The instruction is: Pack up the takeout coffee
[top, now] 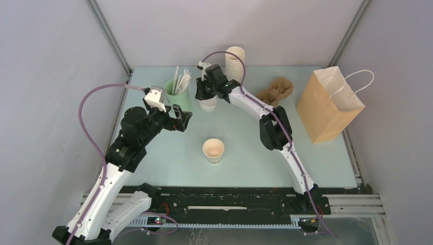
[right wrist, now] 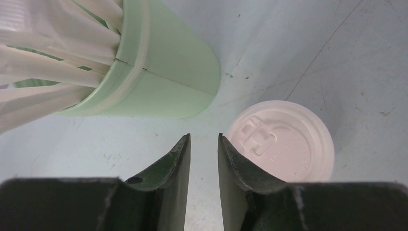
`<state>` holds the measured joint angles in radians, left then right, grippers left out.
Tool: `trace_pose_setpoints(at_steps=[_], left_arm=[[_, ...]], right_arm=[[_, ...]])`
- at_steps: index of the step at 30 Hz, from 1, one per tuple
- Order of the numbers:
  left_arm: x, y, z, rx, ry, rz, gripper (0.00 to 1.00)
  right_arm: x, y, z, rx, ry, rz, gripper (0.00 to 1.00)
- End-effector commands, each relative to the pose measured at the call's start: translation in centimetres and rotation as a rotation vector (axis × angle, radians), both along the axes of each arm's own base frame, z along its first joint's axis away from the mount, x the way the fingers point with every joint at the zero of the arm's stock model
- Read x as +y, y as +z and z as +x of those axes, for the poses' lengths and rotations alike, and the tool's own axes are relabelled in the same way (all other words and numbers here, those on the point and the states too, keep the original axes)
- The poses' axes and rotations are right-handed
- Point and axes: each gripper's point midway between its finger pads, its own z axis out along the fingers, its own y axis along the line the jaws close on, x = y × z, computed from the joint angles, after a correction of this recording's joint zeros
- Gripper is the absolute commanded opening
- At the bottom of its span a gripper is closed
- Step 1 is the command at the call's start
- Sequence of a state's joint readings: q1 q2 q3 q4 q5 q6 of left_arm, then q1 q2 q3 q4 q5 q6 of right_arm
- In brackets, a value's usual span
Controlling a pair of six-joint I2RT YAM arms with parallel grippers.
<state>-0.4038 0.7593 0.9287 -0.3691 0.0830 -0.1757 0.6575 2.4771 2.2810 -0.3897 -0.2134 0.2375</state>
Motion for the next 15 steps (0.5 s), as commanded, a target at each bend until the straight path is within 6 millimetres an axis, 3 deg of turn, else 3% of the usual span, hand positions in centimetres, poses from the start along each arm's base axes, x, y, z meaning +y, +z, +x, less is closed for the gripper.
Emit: trace_pose_setpoints(at_steps=[1, 9, 15], left_arm=[[-0.4, 1.5, -0.2, -0.037, -0.018, -0.022, 1.0], [-0.3, 1.5, -0.2, -0.038, -0.017, -0.023, 1.0], [-0.3, 1.6, -0.3, -0.04, -0.016, -0.023, 1.0]], right_arm=[[0.4, -0.3, 0.3, -0.018, 0.007, -0.022, 0.36], [0.4, -1.1, 0.3, -0.01, 0.004, -0.035, 0.36], [0.4, -1.4, 0.5, -0.007, 0.0, -0.034, 0.3]])
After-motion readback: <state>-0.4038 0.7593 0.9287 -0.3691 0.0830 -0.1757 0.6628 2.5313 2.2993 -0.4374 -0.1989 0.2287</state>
